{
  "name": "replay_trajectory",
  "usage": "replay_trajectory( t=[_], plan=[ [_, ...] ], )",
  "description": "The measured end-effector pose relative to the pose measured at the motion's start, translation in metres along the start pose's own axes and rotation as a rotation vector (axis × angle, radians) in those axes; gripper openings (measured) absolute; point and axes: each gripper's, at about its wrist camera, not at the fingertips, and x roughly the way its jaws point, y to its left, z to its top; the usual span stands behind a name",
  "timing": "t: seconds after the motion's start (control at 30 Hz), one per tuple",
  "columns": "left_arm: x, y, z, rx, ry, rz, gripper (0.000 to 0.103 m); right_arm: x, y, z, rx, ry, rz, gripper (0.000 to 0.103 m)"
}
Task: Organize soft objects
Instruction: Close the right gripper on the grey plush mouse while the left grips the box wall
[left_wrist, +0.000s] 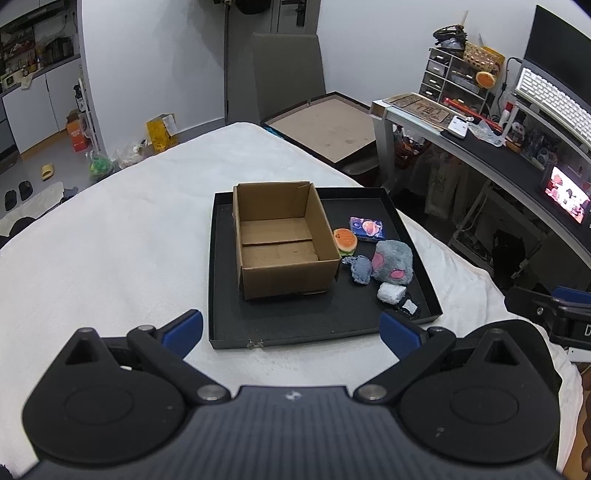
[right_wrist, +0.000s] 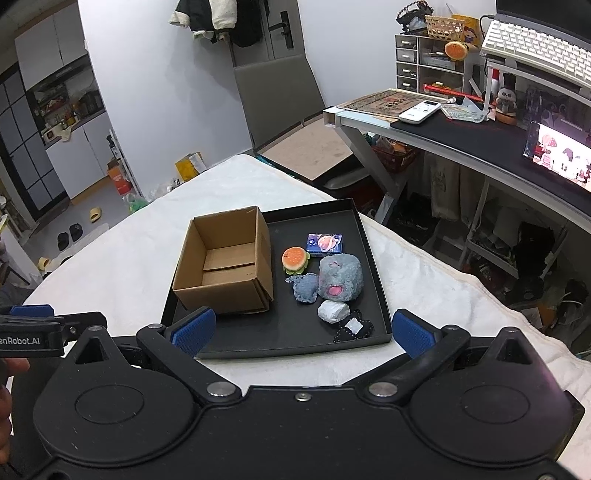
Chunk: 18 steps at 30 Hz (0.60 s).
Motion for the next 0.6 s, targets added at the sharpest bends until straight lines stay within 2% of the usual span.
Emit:
replay_trajectory(
  t=[0.6],
  plan=[
    [0.053,0.022,0.014,-0.047,0.055,-0.007,0.101,0.053,-0.002,0.007,0.03,0.084,-0.024,0.103]
  ],
)
